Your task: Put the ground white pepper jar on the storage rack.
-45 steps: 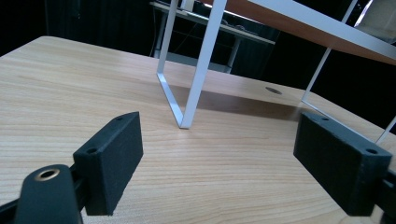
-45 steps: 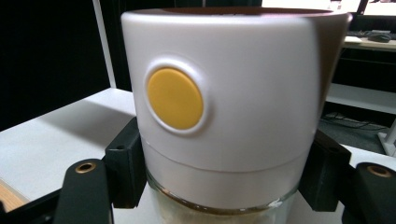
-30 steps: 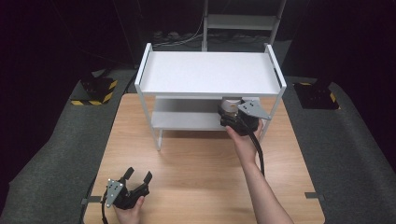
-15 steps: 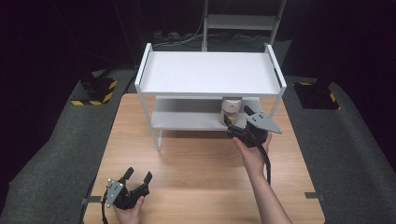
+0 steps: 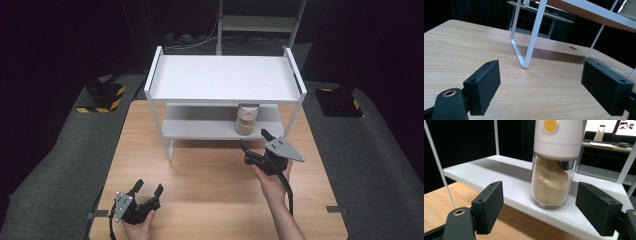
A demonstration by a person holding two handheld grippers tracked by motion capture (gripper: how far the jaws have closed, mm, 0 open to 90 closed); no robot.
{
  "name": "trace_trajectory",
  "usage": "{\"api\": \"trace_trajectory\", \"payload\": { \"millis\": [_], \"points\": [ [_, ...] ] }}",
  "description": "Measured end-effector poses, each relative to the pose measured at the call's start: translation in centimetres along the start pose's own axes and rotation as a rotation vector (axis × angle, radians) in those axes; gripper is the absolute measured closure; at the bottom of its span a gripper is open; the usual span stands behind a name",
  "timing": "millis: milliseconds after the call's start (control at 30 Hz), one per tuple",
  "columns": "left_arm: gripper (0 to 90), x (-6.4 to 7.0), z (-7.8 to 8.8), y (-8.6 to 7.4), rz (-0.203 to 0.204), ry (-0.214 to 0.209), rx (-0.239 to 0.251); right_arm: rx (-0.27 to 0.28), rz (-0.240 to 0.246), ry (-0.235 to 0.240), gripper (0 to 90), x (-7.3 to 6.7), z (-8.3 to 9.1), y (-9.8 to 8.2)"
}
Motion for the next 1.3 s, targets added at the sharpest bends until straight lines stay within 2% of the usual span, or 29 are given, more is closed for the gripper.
{"api": "trace_trajectory", "payload": {
  "millis": [233,600,767,867,1300],
  "points": [
    [15.8,0.0,0.0,0.0,-0.002,0.001,-0.002,-0.019,-0.003,0.006,22.0,-0.3,0.8,-1.3],
    [15.7,0.1,-0.1,0.1,-0.011,-0.003,-0.010,-0.063,-0.055,0.012,22.0,-0.6,2.3,-4.3],
    [15.7,0.1,-0.1,0.1,-0.011,-0.001,-0.012,-0.088,-0.071,0.013,22.1,-0.4,3.3,-5.8],
    [15.8,0.2,-0.2,0.1,-0.013,0.000,-0.015,-0.098,-0.101,0.009,22.1,-0.2,3.9,-6.7],
    [15.8,0.2,-0.2,0.1,-0.011,0.000,-0.018,-0.126,-0.128,0.008,22.0,0.1,5.5,-10.0]
  ]
}}
Point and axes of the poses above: each handheld gripper's, and its own axes: z roughly backward along the jaws, y roughly out of its top, x roughly to its right, the point moved 6 cm from there along -z, roughly forward along the jaws, and after that the axes turned 8 degrees about x, right-handed, at the moved point
